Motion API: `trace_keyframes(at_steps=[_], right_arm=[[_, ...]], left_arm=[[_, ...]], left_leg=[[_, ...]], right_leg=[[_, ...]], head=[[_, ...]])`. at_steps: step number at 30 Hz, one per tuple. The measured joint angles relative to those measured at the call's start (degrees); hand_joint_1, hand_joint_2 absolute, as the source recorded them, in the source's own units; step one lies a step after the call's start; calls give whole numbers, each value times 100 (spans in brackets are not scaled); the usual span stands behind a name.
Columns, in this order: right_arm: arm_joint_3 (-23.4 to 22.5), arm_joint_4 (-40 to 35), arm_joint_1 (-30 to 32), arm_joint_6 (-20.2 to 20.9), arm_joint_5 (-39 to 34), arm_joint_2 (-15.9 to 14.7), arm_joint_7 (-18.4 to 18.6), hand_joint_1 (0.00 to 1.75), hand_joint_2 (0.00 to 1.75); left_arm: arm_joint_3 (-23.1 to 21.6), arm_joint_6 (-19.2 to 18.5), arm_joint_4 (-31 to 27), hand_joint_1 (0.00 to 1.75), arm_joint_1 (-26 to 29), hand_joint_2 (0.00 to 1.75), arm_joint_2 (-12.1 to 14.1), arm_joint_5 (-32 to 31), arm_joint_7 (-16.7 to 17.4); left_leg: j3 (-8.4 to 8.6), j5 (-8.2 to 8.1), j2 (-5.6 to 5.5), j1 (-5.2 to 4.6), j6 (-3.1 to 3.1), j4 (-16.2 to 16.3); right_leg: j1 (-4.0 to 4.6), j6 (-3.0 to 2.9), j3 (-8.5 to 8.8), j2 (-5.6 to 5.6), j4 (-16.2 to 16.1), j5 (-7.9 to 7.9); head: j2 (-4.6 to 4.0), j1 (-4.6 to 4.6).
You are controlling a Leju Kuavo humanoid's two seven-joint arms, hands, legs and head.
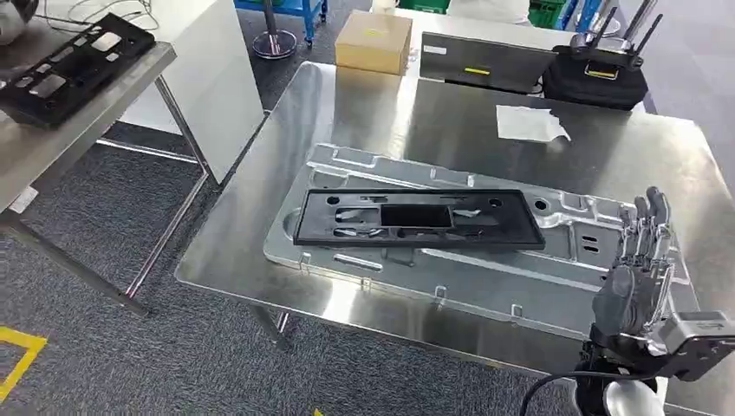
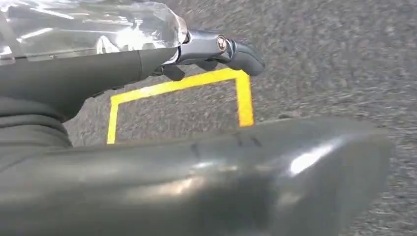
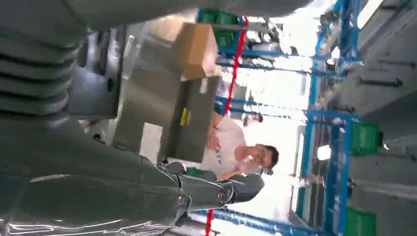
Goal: Take the parts from the cabinet and place them on the table.
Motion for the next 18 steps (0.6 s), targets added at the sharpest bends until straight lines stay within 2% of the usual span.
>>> trace_keyframes(at_steps=[1,3,4,5,6,7,8,9,10,11,12,13,14,15,16,18], right_arm=[[-17,0,20,13,59,19,16,0,0],[-17,11,23,63,170,74,37,0,0],[-17,20,10,107,236,107,42,0,0],[-17,39,22,147,295,138,50,0,0],[-22,55,28,168,336,168,50,0,0],[-26,77,35,184,358,195,50,0,0],[-28,100,36,210,371,216,50,0,0],[-28,120,36,227,391,234,50,0,0],[-28,151,35,260,446,258,50,0,0],[-28,168,34,282,496,278,53,0,0],[-28,195,26,328,599,308,53,0,0],[-28,212,16,330,662,343,53,0,0],[-28,225,4,339,710,373,55,0,0],[-28,243,-11,356,750,402,55,0,0],[-26,284,-58,363,767,411,74,0,0],[-24,383,-184,400,778,420,92,0,0]], left_arm=[[-2,28,0,0,-9,0,-18,2,-9],[-2,80,0,0,2,0,-33,-2,-26],[-2,120,0,0,8,0,-46,-2,-26],[-2,153,0,0,3,0,-59,0,-31],[-2,170,0,0,-10,0,-70,2,-35],[-2,177,0,0,-26,0,-77,7,-37],[-4,216,0,0,-31,0,-76,2,-57],[-4,284,0,0,-28,0,-81,-18,-94],[-4,405,0,0,-28,0,-87,-61,-180],[-4,472,0,0,-24,0,-94,-107,-249],[-4,549,-2,0,-20,0,-118,-254,-396],[-4,570,-24,0,-14,0,-127,-390,-492],[-4,577,-41,0,-12,0,-131,-515,-517],[-4,583,-88,0,11,0,-136,-694,-351],[-4,592,-171,0,78,0,-144,-921,-115],[0,618,-273,0,251,0,-166,-1006,-31]], left_leg=[[-32,28,-46,-3,-42,29],[-90,110,-126,10,-147,-18],[-120,40,-37,34,-160,50],[-192,-225,155,12,-149,241],[-313,-583,260,13,-141,625],[-438,-896,311,12,-141,1061],[-531,-1137,330,5,-138,1492],[-544,-1215,340,2,-131,1760],[-423,-1126,353,-9,-107,1782],[-243,-995,365,-24,-72,1608],[116,-813,403,-67,2,1156],[493,-729,493,-108,87,649],[819,-819,712,-172,182,187],[975,-890,852,-210,194,-117],[915,-830,815,-227,178,-101],[886,-770,738,-258,241,-137]], right_leg=[[21,-37,-9,-23,-65,-81],[38,-148,-73,-119,10,-30],[11,-239,-129,-207,-11,25],[39,-296,-176,-241,-11,63],[65,-358,-231,-305,-11,106],[94,-372,-291,-366,-7,150],[129,-390,-357,-434,-2,194],[162,-405,-418,-498,4,235],[204,-415,-487,-574,6,281],[232,-420,-533,-629,11,313],[267,-425,-591,-695,11,355],[298,-426,-622,-746,12,390],[289,-425,-628,-800,18,416],[317,-389,-640,-858,20,448],[283,-352,-617,-932,5,484],[246,-294,-601,-1016,-32,559]], head=[[0,0],[0,-4],[0,-2],[0,-4],[0,-4],[0,-2],[0,-4],[0,-4],[0,-4],[0,-4],[0,-4],[0,-4],[0,-4],[0,-4],[0,-2],[0,-4]])
